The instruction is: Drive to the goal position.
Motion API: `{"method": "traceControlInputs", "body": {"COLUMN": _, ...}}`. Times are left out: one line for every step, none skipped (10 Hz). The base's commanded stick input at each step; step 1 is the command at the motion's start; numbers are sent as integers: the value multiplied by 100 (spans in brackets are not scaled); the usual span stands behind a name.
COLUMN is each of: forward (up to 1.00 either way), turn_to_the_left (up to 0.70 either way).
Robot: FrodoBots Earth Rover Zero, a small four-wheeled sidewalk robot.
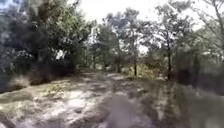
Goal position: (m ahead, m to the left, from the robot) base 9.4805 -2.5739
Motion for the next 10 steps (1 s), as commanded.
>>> {"method": "traceControlInputs", "body": {"forward": 70, "turn_to_the_left": 0}}
{"method": "traceControlInputs", "body": {"forward": 70, "turn_to_the_left": 0}}
{"method": "traceControlInputs", "body": {"forward": 70, "turn_to_the_left": 0}}
{"method": "traceControlInputs", "body": {"forward": 70, "turn_to_the_left": 0}}
{"method": "traceControlInputs", "body": {"forward": 70, "turn_to_the_left": 0}}
{"method": "traceControlInputs", "body": {"forward": 70, "turn_to_the_left": 0}}
{"method": "traceControlInputs", "body": {"forward": 70, "turn_to_the_left": 0}}
{"method": "traceControlInputs", "body": {"forward": 70, "turn_to_the_left": 0}}
{"method": "traceControlInputs", "body": {"forward": 70, "turn_to_the_left": 0}}
{"method": "traceControlInputs", "body": {"forward": 70, "turn_to_the_left": 0}}
